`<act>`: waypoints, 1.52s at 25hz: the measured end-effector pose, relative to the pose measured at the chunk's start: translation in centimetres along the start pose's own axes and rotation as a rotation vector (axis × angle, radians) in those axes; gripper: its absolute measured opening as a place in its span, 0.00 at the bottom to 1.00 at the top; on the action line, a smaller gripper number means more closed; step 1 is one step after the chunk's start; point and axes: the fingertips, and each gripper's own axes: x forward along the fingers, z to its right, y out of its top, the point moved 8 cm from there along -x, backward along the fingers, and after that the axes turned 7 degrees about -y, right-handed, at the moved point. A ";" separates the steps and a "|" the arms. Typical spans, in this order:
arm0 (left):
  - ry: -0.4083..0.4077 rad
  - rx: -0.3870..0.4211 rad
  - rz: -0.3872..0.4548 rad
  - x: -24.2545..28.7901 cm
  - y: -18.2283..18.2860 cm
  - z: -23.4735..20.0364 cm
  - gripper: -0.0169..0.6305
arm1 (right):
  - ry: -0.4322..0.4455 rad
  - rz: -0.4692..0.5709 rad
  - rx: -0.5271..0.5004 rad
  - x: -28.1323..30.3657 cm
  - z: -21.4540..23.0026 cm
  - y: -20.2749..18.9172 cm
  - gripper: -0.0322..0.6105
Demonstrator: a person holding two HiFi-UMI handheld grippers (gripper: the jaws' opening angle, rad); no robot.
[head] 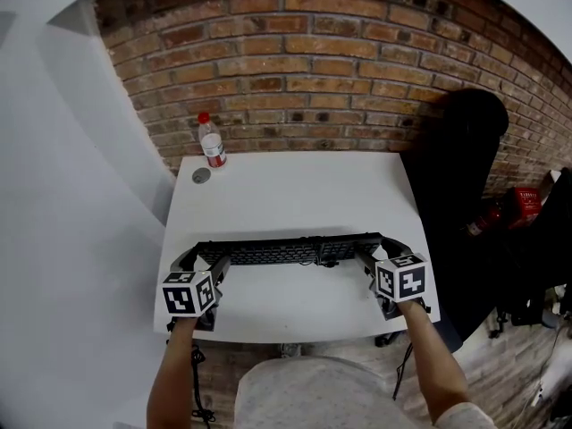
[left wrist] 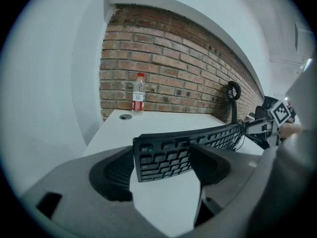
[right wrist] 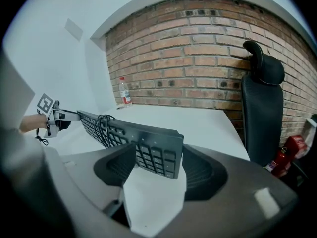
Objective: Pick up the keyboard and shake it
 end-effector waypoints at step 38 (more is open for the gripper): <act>0.065 0.037 -0.158 -4.9 -8.8 2.8 0.51 | -0.058 0.023 -0.171 -5.3 -2.2 -8.4 0.46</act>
